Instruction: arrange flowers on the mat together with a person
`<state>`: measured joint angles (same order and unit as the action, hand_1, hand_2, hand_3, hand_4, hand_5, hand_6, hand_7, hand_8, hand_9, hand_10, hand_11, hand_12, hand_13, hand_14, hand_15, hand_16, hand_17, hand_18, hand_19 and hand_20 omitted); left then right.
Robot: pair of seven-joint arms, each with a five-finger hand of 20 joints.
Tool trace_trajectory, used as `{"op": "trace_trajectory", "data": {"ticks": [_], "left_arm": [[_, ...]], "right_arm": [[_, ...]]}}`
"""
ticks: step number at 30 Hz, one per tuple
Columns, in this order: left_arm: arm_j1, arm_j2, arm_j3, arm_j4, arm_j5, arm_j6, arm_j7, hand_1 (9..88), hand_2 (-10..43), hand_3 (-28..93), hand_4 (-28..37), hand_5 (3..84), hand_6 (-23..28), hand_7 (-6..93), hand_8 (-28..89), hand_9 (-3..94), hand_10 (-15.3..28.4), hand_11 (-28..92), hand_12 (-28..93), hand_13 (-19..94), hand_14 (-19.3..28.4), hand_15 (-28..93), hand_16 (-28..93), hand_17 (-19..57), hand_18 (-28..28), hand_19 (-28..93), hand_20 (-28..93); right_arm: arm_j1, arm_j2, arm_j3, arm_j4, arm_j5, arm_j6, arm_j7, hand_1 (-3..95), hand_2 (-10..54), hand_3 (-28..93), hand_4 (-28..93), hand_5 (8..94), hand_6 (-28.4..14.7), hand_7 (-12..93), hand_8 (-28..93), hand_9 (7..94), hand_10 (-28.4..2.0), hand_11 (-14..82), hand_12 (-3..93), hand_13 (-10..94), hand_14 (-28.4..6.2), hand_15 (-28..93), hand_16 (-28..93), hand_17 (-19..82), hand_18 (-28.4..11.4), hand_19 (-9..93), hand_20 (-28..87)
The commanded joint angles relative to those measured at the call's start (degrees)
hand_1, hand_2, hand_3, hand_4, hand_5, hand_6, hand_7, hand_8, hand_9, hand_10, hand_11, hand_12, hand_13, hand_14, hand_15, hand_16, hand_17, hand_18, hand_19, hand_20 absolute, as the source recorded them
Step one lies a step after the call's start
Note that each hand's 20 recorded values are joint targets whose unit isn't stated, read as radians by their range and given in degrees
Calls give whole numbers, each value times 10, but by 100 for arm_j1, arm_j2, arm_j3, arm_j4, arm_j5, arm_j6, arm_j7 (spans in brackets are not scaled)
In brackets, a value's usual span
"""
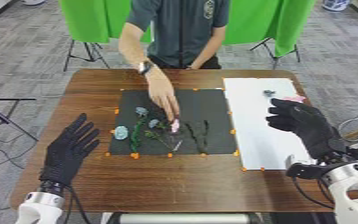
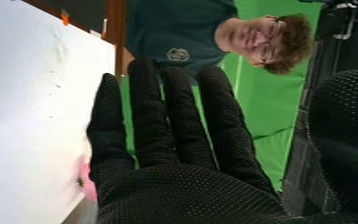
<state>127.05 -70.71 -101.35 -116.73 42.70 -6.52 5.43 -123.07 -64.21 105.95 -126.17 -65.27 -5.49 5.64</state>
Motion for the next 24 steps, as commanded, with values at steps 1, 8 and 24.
{"op": "trace_trajectory", "data": {"ticks": [1, 8, 24], "left_arm": [[50, -25, -10, 3, 26, -9, -44, 238, 0, 694, -282, 288, 20, 136, -83, 245, 113, 110, 152, 212, 133, 120, 46, -121, 219, 400, 73], [76, -112, 20, 14, 14, -31, -69, 239, 0, 694, -283, 288, 19, 136, -84, 245, 113, 110, 153, 212, 133, 119, 46, -121, 219, 401, 72], [85, -39, -29, -17, 19, 28, -9, 240, 1, 693, -283, 289, 20, 137, -83, 246, 112, 109, 153, 213, 134, 121, 46, -121, 220, 401, 71]], "right_arm": [[46, -38, -56, 23, -66, -3, -17, 181, 0, 827, -256, 441, -58, 175, -108, 413, -157, 154, 216, 349, -138, 323, 204, 74, -217, 491, 287], [0, -45, -66, 12, -65, 10, 13, 184, 1, 824, -256, 440, -58, 175, -107, 412, -157, 152, 216, 350, -138, 321, 205, 73, -217, 490, 287], [348, 154, -253, 183, -312, 214, -186, 189, -7, 830, -253, 453, -68, 166, -110, 432, -155, 159, 212, 366, -136, 327, 204, 93, -214, 519, 301]]}}
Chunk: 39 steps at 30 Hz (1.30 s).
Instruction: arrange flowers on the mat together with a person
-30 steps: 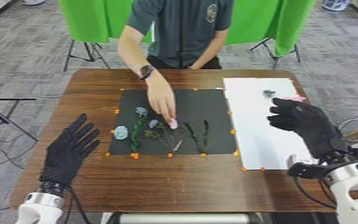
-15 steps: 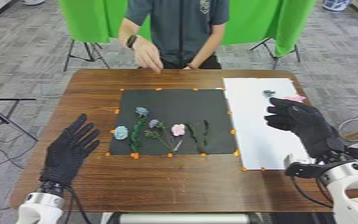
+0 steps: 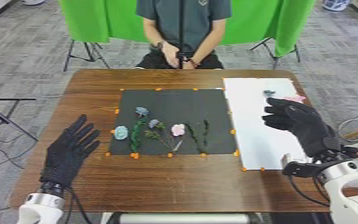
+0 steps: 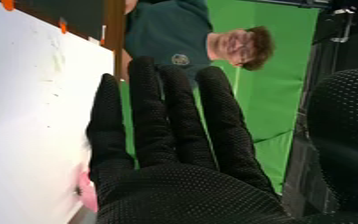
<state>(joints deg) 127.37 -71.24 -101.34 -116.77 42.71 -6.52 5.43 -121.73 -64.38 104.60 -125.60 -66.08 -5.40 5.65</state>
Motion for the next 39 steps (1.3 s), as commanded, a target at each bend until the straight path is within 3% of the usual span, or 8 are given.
{"op": "trace_trajectory", "data": {"ticks": [1, 10, 13, 17, 19, 25, 33, 39], "left_arm": [[92, 10, -23, -21, 18, 41, 4, 240, 1, 693, -283, 289, 20, 137, -84, 246, 113, 110, 153, 213, 134, 121, 46, -121, 220, 401, 71], [76, 85, -7, -3, 2, 29, 20, 240, 0, 694, -282, 289, 20, 136, -84, 246, 113, 111, 153, 213, 135, 120, 45, -121, 220, 401, 71], [46, 125, 29, 15, 3, 3, 48, 241, 1, 693, -282, 289, 20, 135, -84, 247, 113, 111, 152, 213, 134, 119, 45, -121, 220, 401, 71], [177, 139, 33, -17, -10, 29, 94, 246, -5, 690, -280, 288, 20, 133, -83, 246, 113, 109, 150, 213, 135, 118, 45, -121, 220, 400, 71], [207, 156, 24, -29, -3, 52, 122, 247, -7, 689, -279, 288, 20, 132, -83, 246, 113, 108, 150, 213, 135, 117, 45, -121, 220, 400, 71], [238, 155, 12, -53, 4, 55, 150, 247, -6, 688, -277, 287, 19, 131, -82, 246, 113, 107, 150, 213, 134, 115, 45, -121, 219, 399, 72], [214, 156, -12, -53, 26, 18, 150, 247, -7, 687, -272, 287, 19, 130, -81, 245, 113, 103, 150, 213, 134, 111, 46, -121, 219, 399, 73], [194, 42, -50, -47, 84, -69, 75, 246, -6, 686, -271, 287, 20, 129, -81, 245, 112, 104, 151, 213, 133, 111, 47, -121, 219, 398, 73]], "right_arm": [[293, 216, -128, 150, -429, 154, -202, 192, -9, 830, -253, 454, -69, 165, -109, 434, -156, 162, 210, 367, -135, 329, 203, 101, -214, 541, 312], [1640, 1478, -694, 841, -3292, 304, -594, 243, -48, 816, -268, 445, -59, 188, -113, 440, -150, 182, 205, 395, -124, 373, 189, 132, -211, 605, 350], [2068, 1887, -1128, 1181, -5278, 947, -457, 277, -73, 820, -279, 420, -48, 222, -135, 430, -140, 198, 203, 403, -111, 393, 171, 143, -205, 616, 351], [2483, 2048, -1288, 1465, -6989, 113, -203, 265, -92, 826, -282, 359, -35, 224, -131, 362, -122, 156, 216, 313, -105, 245, 214, 103, -189, 545, 314], [2771, 2219, -1592, 1867, -7050, 324, -190, 253, -95, 827, -283, 321, -34, 214, -121, 304, -113, 100, 235, 256, -116, 81, 321, 61, -185, 471, 270], [3968, 2538, -2931, 2895, -7853, 171, 620, 254, -95, 828, -283, 263, -37, 190, -108, 234, -109, 35, 245, 212, -125, -3, 380, 46, -174, 428, 240], [5026, 2603, -4270, 3779, -8455, 148, 1512, 242, -95, 834, -283, 265, -62, 213, -108, 290, -139, 197, 261, 282, -116, 417, 203, 82, -186, 633, 389], [5486, 2414, -4627, 4274, -8502, 24, 1481, 265, -95, 841, -282, 349, -41, 253, -139, 405, -118, 277, 235, 417, -98, 514, 160, 135, -190, 680, 425]]}}
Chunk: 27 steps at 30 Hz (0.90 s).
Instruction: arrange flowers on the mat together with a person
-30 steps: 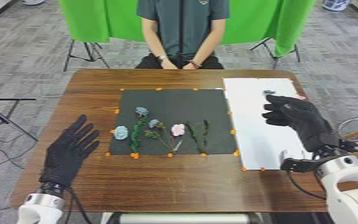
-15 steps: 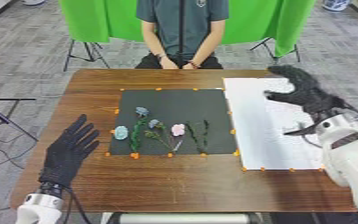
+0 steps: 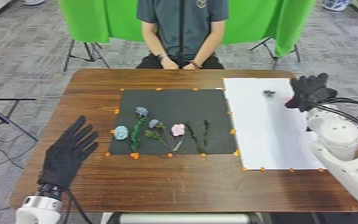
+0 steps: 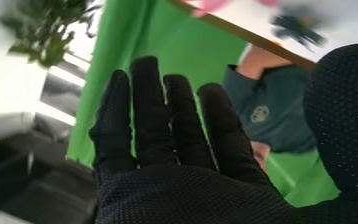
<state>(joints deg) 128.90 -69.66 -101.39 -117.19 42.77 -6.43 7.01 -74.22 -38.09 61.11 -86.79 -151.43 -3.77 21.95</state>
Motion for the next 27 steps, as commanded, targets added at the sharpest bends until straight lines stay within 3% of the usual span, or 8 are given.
{"op": "trace_trajectory", "data": {"ticks": [1, 6, 13, 17, 25, 27], "left_arm": [[38, -116, -46, -5, 82, -82, -87, 247, -6, 685, -272, 288, 20, 129, -81, 245, 112, 104, 151, 212, 133, 111, 47, -120, 219, 398, 73], [24, -89, -36, 6, 66, -90, -82, 245, -6, 685, -273, 290, 21, 127, -80, 245, 112, 104, 151, 212, 134, 111, 48, -121, 219, 398, 73], [26, -82, -28, -2, 62, -131, -84, 243, -6, 686, -274, 292, 22, 128, -80, 246, 112, 104, 151, 212, 134, 111, 48, -121, 218, 397, 74], [27, -77, -35, 0, 54, -87, -53, 241, -5, 687, -276, 292, 22, 127, -79, 246, 113, 104, 151, 212, 133, 111, 48, -121, 218, 397, 74], [-88, -45, -22, 49, 61, -166, -94, 238, -5, 688, -278, 293, 21, 128, -80, 246, 113, 104, 151, 212, 133, 111, 48, -121, 218, 397, 74], [-112, -26, -27, 57, 64, -185, -109, 238, -5, 688, -279, 293, 21, 128, -80, 246, 112, 105, 152, 212, 133, 111, 48, -121, 218, 397, 74]], "right_arm": [[797, -253, -301, 474, -52, -238, -170, 272, -95, 839, -282, 362, -35, 261, -143, 434, -115, 292, 230, 462, -94, 523, 157, 152, -193, 684, 426], [1040, -353, -469, 760, -208, -502, -70, 295, -95, 828, -283, 425, -16, 283, -153, 528, -100, 332, 220, 551, -85, 574, 166, 190, -196, 720, 437], [1107, -369, -448, 891, -112, -918, 46, 305, -95, 832, -283, 458, -3, 313, -164, 549, -100, 352, 227, 558, -84, 593, 170, 192, -198, 732, 449], [1027, -377, -361, 924, -142, -923, -10, 314, -95, 838, -283, 463, 3, 321, -170, 558, -98, 353, 226, 558, -80, 583, 166, 182, -197, 701, 435], [855, -305, -442, 1030, -256, -545, 64, 364, -95, 840, -283, 529, 28, 353, -185, 629, -83, 371, 235, 617, -66, 562, 172, 206, -188, 708, 430], [828, -312, -460, 1058, -235, -429, 42, 382, -95, 822, -283, 540, 32, 367, -196, 650, -77, 346, 275, 629, -62, 555, 184, 212, -186, 712, 424]]}}
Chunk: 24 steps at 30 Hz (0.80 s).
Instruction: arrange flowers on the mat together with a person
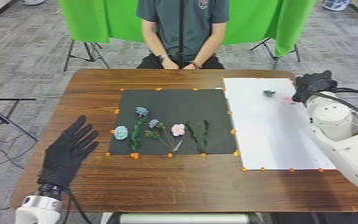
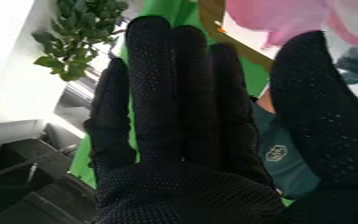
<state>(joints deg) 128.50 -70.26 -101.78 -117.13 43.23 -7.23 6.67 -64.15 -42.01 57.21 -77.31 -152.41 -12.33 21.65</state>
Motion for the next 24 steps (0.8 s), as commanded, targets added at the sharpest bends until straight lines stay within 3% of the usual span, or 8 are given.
{"op": "trace_trajectory", "data": {"ticks": [1, 6, 8, 10, 15, 21, 24], "left_arm": [[-117, -121, -64, 56, 111, -214, -191, 238, -5, 689, -279, 293, 21, 128, -80, 246, 112, 104, 152, 212, 133, 112, 48, -121, 218, 397, 74], [-120, -34, -8, 66, 62, -139, -129, 237, -5, 690, -280, 293, 22, 128, -80, 246, 112, 104, 153, 213, 133, 111, 48, -121, 218, 397, 74], [-91, -7, 26, 59, 38, -65, -52, 237, -5, 690, -280, 293, 22, 128, -80, 246, 111, 103, 152, 212, 133, 112, 48, -121, 218, 397, 74], [-103, 1, 29, 65, 36, -71, -74, 237, -5, 690, -280, 293, 22, 128, -80, 247, 112, 103, 152, 213, 133, 112, 48, -121, 218, 397, 74], [-61, 15, 10, 59, 30, -82, -47, 238, -5, 690, -281, 292, 20, 130, -80, 246, 111, 104, 153, 213, 133, 112, 48, -121, 218, 397, 74], [-29, 11, 2, 46, 22, -52, -32, 237, -5, 692, -282, 292, 20, 130, -81, 250, 112, 107, 152, 214, 133, 113, 48, -121, 219, 397, 74], [-13, 3, 2, 40, 15, -34, -31, 237, -5, 692, -282, 292, 20, 130, -81, 250, 112, 108, 151, 214, 133, 113, 48, -120, 218, 398, 74]], "right_arm": [[-171, 69, -90, 145, -183, 472, 53, 385, -95, 817, -283, 543, 32, 367, -196, 654, -76, 338, 286, 632, -61, 554, 186, 214, -185, 714, 423], [-283, 30, 32, 188, -153, 525, -232, 418, -95, 776, -283, 565, 39, 376, -183, 701, -66, 281, 345, 658, -55, 550, 193, 227, -184, 724, 419], [-354, -2, 111, 198, -127, 550, -349, 445, -95, 744, -283, 572, 43, 381, -112, 748, -57, 222, 397, 684, -50, 537, 206, 235, -181, 726, 411], [-410, 19, 98, 221, -95, 751, -374, 474, -95, 724, -283, 592, 47, 401, -73, 808, -52, 181, 434, 728, -42, 515, 243, 258, -178, 734, 406], [-554, 76, 106, 212, -104, 1333, -433, 529, -95, 740, -283, 723, 55, 434, -40, 897, -54, 250, 431, 818, -42, 553, 230, 317, -178, 775, 407], [-666, 162, 14, -124, 118, 1935, -271, 520, -95, 785, -283, 756, 45, 428, -33, 905, -54, 272, 441, 826, -45, 575, 229, 329, -182, 787, 411], [-628, 159, -98, -418, 407, 2556, -397, 514, -95, 799, -283, 761, 43, 424, -29, 909, -53, 272, 444, 830, -45, 577, 230, 331, -184, 791, 413]]}}
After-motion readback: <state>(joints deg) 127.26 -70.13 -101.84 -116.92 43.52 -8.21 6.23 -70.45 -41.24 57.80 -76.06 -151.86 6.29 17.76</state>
